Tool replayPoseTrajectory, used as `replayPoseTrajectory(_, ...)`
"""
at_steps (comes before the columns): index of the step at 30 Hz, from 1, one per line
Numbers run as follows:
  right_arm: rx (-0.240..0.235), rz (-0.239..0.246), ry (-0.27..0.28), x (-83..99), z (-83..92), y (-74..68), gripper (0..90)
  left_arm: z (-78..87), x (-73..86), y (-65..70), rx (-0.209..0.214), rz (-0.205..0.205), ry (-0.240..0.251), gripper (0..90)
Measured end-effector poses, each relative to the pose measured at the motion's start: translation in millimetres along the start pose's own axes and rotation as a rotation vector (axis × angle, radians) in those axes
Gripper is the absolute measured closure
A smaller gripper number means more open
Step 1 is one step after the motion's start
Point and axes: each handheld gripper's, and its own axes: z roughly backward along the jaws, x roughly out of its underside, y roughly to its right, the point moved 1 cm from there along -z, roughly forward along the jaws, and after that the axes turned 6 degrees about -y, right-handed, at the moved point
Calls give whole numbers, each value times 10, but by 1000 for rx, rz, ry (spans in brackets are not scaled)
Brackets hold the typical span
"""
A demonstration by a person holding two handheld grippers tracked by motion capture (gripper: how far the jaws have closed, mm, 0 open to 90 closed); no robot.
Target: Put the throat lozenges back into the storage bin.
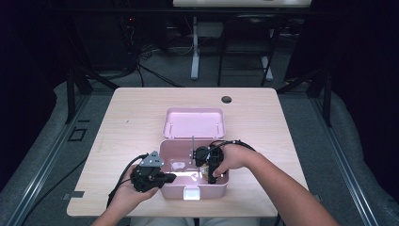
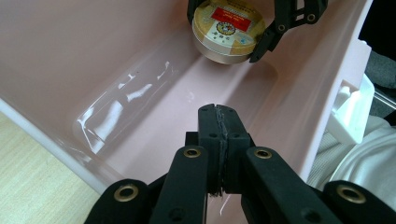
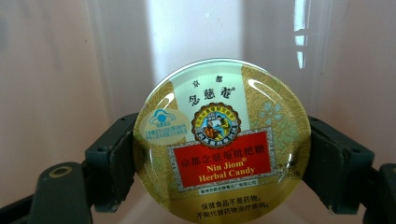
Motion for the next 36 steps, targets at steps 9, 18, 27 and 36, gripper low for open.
replayPoseTrajectory(9,9,24,-3,7,-7,-8,199,2,1,-1,0,0,-1,894)
replayPoseTrajectory(18,7,29,10,15,3,1,196,2,4,2,1,4,5,888)
replayPoseTrajectory(27,22,18,35,26,46,2,153,-1,7,13,-9,8,13,876)
replayPoseTrajectory(36,42,15,56,58,209,-34,168,-1,5,15,-10,11,10,875)
